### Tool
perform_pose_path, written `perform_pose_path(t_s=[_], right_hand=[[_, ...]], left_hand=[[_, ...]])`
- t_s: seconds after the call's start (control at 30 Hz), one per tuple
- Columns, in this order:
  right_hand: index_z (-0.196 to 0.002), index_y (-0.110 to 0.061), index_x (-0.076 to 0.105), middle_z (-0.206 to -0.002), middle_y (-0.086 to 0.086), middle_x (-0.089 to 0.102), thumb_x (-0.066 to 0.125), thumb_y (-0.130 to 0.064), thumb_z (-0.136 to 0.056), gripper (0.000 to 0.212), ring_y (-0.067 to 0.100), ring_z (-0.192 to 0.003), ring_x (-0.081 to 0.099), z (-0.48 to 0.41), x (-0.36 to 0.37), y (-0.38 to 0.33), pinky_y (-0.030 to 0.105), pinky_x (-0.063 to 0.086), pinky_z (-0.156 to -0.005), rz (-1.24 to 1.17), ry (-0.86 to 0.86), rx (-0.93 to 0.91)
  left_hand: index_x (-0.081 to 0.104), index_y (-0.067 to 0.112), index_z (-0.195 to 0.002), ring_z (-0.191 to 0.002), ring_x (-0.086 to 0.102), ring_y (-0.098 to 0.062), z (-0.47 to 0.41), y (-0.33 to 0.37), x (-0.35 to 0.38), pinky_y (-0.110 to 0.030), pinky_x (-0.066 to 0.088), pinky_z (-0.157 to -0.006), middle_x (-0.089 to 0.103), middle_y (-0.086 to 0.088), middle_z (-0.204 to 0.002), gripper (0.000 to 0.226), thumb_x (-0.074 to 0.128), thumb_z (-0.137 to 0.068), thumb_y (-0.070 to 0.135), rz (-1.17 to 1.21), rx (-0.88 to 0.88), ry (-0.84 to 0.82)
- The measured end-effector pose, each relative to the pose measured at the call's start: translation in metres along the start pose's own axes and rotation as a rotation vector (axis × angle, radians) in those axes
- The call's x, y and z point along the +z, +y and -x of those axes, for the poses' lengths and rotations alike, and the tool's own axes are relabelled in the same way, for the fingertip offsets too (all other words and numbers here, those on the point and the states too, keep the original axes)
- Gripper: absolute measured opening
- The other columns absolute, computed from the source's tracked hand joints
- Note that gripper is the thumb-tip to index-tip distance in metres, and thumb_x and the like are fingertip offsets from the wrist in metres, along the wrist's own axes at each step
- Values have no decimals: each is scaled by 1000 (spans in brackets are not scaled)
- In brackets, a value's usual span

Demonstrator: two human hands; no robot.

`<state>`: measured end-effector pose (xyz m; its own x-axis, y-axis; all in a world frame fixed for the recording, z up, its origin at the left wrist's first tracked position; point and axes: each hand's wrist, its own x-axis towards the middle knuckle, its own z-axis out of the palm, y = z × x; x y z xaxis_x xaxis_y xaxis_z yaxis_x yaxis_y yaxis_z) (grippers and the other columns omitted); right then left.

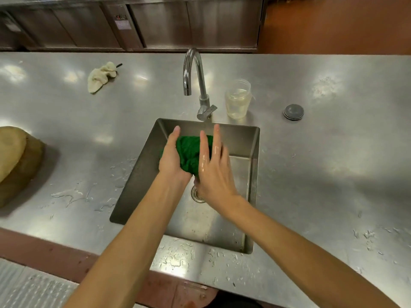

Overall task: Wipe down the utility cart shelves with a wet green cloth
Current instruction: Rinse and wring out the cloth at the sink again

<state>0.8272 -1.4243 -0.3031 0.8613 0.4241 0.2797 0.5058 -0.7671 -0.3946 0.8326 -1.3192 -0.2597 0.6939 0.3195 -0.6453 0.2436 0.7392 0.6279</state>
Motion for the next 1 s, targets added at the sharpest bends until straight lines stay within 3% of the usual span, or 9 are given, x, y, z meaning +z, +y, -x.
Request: perform_pose_path(t_s=[0.1, 0.2, 0.3, 0.43, 0.53, 0.63, 0.77, 0.93, 1.0], right_hand=[[-150, -8, 22, -141, 20, 41, 82, -20, -70, 101, 34, -106, 52, -18, 3, 12, 41, 51, -81, -42, -18, 70], [-131, -14, 43, -112, 7, 59, 75, -36, -74, 68, 29, -93, 62, -27, 3, 23, 37, 50, -67, -103, -58, 83], [-109, -22, 53, -91, -2, 65, 65, -47, -69, 49, 27, -80, 64, -38, -1, 27, 31, 40, -60, -151, -145, 154], [-78, -30, 57, -67, -10, 63, 59, -58, -55, 37, 15, -65, 61, -49, -5, 34, 28, 46, -53, -388, -256, 190], [-57, -25, 55, -53, -9, 59, 74, -27, -57, 19, 6, -52, 55, -57, -16, 36, 26, 44, -50, -724, -421, 153], [-54, -13, 58, -53, -3, 57, 72, 9, -59, 27, 7, -52, 54, -59, -20, 37, 24, 44, -50, -1060, -548, 206], [-54, -13, 56, -58, 1, 55, 64, 9, -56, 24, 10, -56, 52, -61, -11, 40, 22, 44, -52, -1301, -789, 186], [-72, -11, 62, -63, -4, 61, 78, -2, -62, 21, 6, -62, 58, -67, -7, 40, 22, 48, -58, -1069, -826, 251], [-69, -14, 64, -60, -11, 61, 81, -9, -61, 19, 2, -56, 57, -68, -3, 42, 20, 47, -53, -913, -716, 307]], left_hand=[[68, 7, -123, -105, 72, -31, 6, -8, 5, -46, 58, -91, 72, -16, -118, 75, 95, -61, 38, -114, 99, 10], [71, 6, -98, -89, 73, -27, 11, -7, 14, -33, 60, -74, 73, -14, -94, 31, 85, -70, 8, -226, 223, 62], [62, 13, -81, -72, 62, -19, 11, -6, 25, -27, 54, -58, 61, -5, -75, 21, 76, -71, 1, -354, 367, 134], [67, 2, -90, -83, 68, -23, 4, 1, 34, -43, 60, -76, 73, -5, -88, 23, 70, -68, -2, -450, 417, 15], [63, 2, -82, -84, 68, -29, -3, 9, 34, -50, 59, -82, 70, -16, -89, 27, 71, -56, 3, -446, 456, -51], [63, 11, -69, -77, 63, -31, -9, 16, 37, -47, 57, -75, 63, -22, -80, 20, 67, -54, -2, -466, 478, -131], [60, 12, -61, -76, 58, -33, -18, 23, 35, -44, 51, -69, 58, -19, -72, 19, 65, -57, -7, -506, 429, -272], [60, 5, -84, -87, 64, -28, -33, 21, 15, -37, 55, -76, 66, -15, -89, 20, 72, -68, 5, -450, 316, -237], [62, 5, -101, -101, 66, -29, -35, 17, 3, -43, 56, -92, 67, -17, -106, 28, 72, -79, 20, -341, 265, -230]])
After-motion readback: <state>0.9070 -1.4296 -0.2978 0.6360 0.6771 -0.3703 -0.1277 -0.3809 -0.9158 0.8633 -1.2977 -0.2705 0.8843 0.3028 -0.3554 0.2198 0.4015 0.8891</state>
